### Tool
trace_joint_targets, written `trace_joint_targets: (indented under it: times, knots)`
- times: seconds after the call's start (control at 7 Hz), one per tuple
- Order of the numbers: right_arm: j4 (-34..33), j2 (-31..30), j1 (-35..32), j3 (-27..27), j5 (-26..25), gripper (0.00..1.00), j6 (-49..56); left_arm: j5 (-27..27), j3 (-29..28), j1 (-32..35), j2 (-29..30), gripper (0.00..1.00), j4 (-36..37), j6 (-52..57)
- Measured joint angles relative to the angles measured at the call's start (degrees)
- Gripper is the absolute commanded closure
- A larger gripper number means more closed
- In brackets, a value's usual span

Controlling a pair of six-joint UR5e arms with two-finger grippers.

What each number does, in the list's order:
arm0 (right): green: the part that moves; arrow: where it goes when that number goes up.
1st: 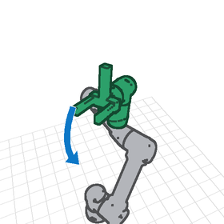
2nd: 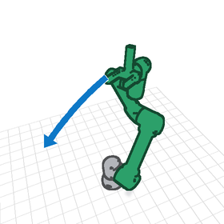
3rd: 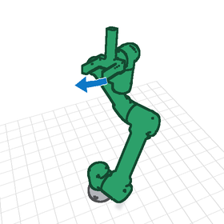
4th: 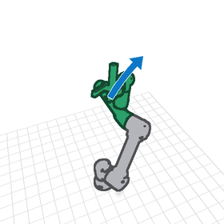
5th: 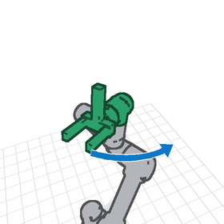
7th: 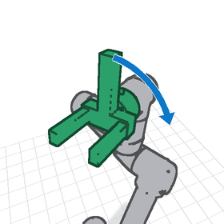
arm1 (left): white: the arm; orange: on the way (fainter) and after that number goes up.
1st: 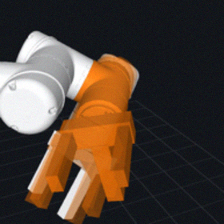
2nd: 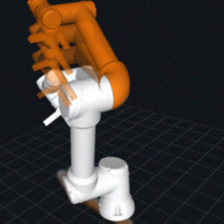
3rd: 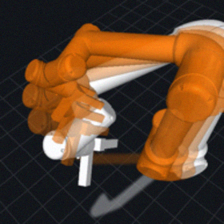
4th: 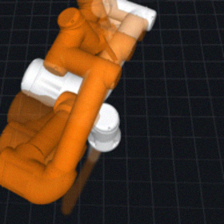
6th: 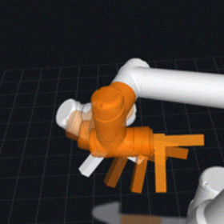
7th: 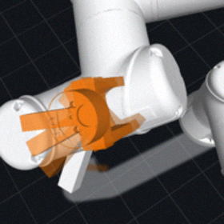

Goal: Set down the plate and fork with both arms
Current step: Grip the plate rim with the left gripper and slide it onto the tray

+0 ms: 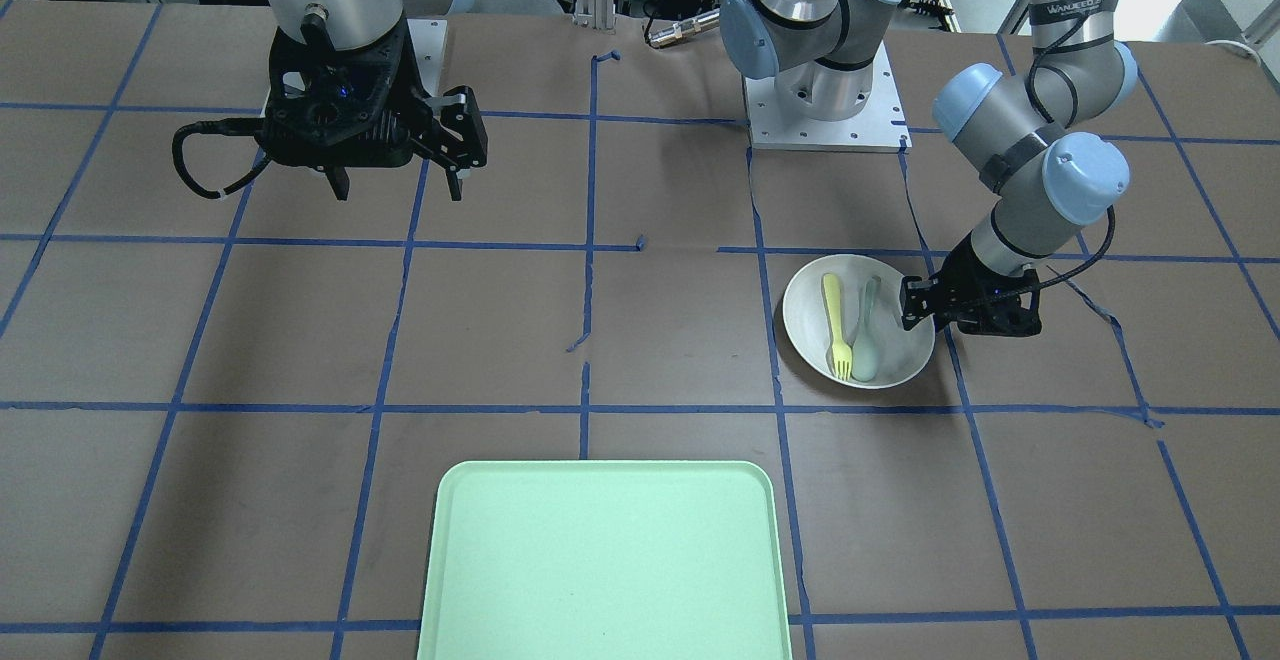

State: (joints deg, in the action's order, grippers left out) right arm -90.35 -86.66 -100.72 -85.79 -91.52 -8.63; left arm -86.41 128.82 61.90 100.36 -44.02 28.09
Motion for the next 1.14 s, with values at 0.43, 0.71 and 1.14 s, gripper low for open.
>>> trace_joint_targets:
  times: [0.43,0.71,1.14]
  knots:
    - [-0.1,0.0,0.0,0.0,0.0,0.00,0.0,2.7,-1.8,0.1,0.2,1.00,-2.1,-0.1]
    - [-0.2,0.1,-0.1,0.0,0.0,0.00,0.0,12.3,-8.6,2.8,1.3,1.00,-7.6,-6.6]
    - [-0.3,0.2,-0.1,0.1,0.0,0.00,0.0,24.5,-22.7,12.0,9.2,1.00,-9.7,-17.5]
